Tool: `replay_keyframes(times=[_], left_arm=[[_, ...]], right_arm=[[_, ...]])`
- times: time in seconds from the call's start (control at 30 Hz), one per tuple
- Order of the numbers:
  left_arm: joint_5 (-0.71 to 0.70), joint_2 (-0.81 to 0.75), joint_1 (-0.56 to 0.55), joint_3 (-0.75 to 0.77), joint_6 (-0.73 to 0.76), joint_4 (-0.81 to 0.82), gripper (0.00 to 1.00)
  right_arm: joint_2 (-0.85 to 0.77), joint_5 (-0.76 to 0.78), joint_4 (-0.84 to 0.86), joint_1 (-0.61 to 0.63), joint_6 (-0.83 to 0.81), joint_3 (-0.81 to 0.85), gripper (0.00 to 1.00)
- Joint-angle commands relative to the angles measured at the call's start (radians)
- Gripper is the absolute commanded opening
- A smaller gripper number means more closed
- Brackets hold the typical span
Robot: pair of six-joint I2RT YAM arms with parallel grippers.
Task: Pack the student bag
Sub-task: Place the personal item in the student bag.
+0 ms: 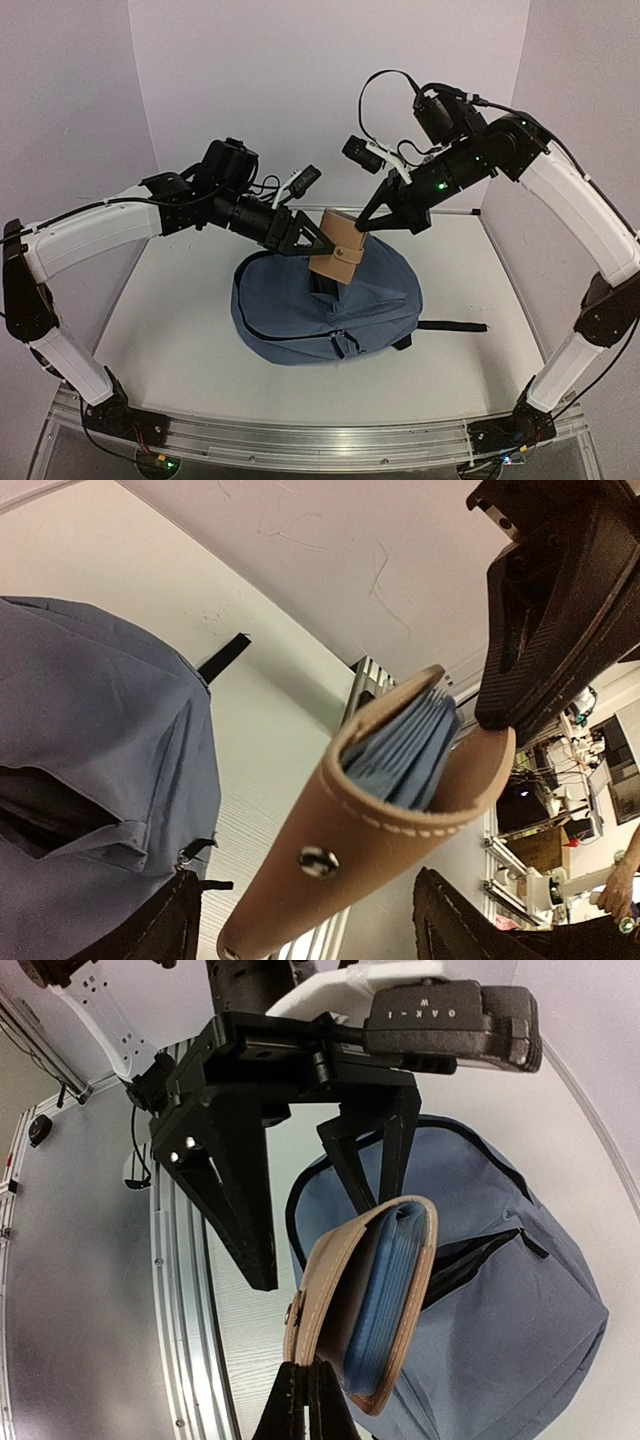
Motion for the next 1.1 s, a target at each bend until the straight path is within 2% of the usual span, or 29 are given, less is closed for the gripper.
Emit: replay_keyframes(times=[0.0,0.3,0.43,0.47,0.5,0.6,0.63,0.77,0.87,0.97,1.07], left_arm=[[0.036,-0.020,-0.007,0.007,0.028,0.053,0.62],[0.025,-0.059,-0.007,-0.045,0.008,0.079,0.28],[-0.020,-0.105,-0.006,-0.098,-0.037,0.101,0.09],[-0.027,-0.118,-0.002,-0.111,-0.063,0.117,0.07],[-0.039,-0.129,0.002,-0.131,-0.092,0.132,0.06],[-0.097,-0.163,0.038,-0.210,-0.204,0.183,0.01],[-0.117,-0.177,0.059,-0.240,-0.259,0.200,0.00],[-0.181,-0.229,0.146,-0.366,-0.455,0.255,0.00],[-0.254,-0.234,0.162,-0.408,-0.525,0.216,0.00],[-0.293,-0.213,0.163,-0.440,-0.609,0.210,0.00],[-0.297,-0.189,0.163,-0.485,-0.698,0.281,0.00]], right_arm=[[0.008,0.027,-0.002,0.007,-0.042,0.073,0.00],[0.005,0.074,-0.021,0.008,-0.063,0.060,0.00],[0.015,0.142,-0.008,0.009,-0.045,0.033,0.00],[0.020,0.166,0.003,0.009,-0.022,0.028,0.03],[0.030,0.207,0.015,0.009,0.007,0.024,0.13],[0.075,0.302,0.036,0.009,0.063,0.029,0.60],[0.090,0.334,0.046,0.008,0.080,0.028,0.67],[0.145,0.405,0.093,0.010,0.140,0.008,0.75],[0.185,0.468,0.133,0.015,0.163,-0.023,0.77],[0.241,0.510,0.152,0.019,0.189,-0.023,0.75],[0.305,0.544,0.171,0.033,0.214,0.007,0.74]])
